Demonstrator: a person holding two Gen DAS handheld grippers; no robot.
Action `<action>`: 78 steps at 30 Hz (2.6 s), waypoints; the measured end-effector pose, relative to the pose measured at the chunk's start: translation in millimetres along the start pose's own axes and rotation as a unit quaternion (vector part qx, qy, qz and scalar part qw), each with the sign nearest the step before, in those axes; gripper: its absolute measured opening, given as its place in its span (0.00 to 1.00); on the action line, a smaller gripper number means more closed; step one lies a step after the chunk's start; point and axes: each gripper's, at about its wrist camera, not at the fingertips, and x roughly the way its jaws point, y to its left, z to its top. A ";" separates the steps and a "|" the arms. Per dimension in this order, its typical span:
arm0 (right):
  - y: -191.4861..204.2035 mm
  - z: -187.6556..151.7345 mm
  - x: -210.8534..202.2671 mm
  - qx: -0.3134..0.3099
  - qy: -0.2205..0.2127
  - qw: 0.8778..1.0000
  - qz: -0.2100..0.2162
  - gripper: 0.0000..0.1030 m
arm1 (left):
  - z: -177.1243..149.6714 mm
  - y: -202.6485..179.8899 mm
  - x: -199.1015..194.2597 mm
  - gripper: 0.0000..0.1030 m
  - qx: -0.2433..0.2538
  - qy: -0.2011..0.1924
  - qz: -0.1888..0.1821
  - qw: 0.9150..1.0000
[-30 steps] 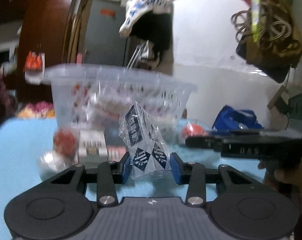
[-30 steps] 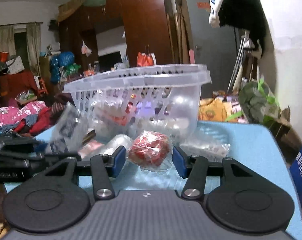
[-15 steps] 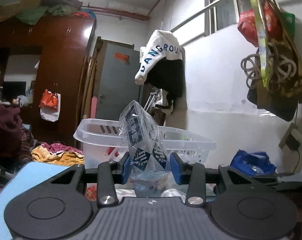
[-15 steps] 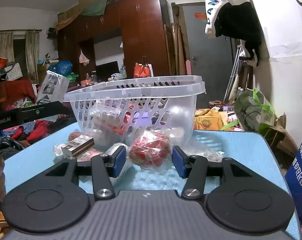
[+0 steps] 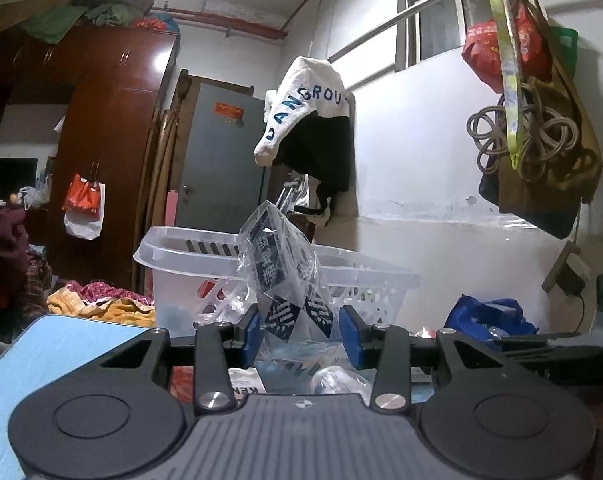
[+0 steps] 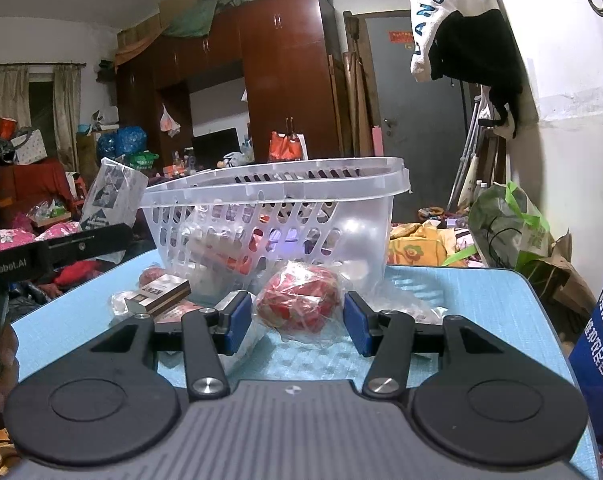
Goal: Organize objects
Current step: 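Carry the bag and red ball over the basket and release them, then grasp a white KENT pack with the left gripper while the right grasps a white milk carton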
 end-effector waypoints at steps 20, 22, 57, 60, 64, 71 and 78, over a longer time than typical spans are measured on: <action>-1.7 -0.3 -4.4 -0.001 -0.012 1.000 0.001 0.53 | -2.5 11.2 -4.0 0.44 -0.021 0.002 -0.007 1.000; -1.7 -0.4 -4.7 -0.001 -0.012 1.000 0.000 0.53 | -2.4 10.9 -5.0 0.44 -0.020 -0.001 -0.007 1.000; -50.1 39.3 57.0 0.091 0.113 0.984 -0.106 1.00 | 27.4 24.4 38.7 0.84 -0.045 0.151 0.042 0.987; -58.1 34.6 70.9 0.114 0.132 0.979 -0.104 1.00 | 14.9 14.9 46.3 0.81 -0.018 0.165 0.052 0.985; -57.4 32.2 83.9 0.106 0.152 0.977 -0.105 1.00 | 0.6 10.0 53.8 0.80 -0.008 0.186 0.054 0.981; -46.4 15.5 76.1 0.082 0.154 0.977 -0.119 0.77 | -7.7 6.5 54.6 0.80 0.001 0.194 0.068 0.979; -39.2 11.8 42.7 0.094 0.102 0.986 -0.094 0.75 | -7.3 7.9 50.1 0.40 0.017 0.195 0.107 0.975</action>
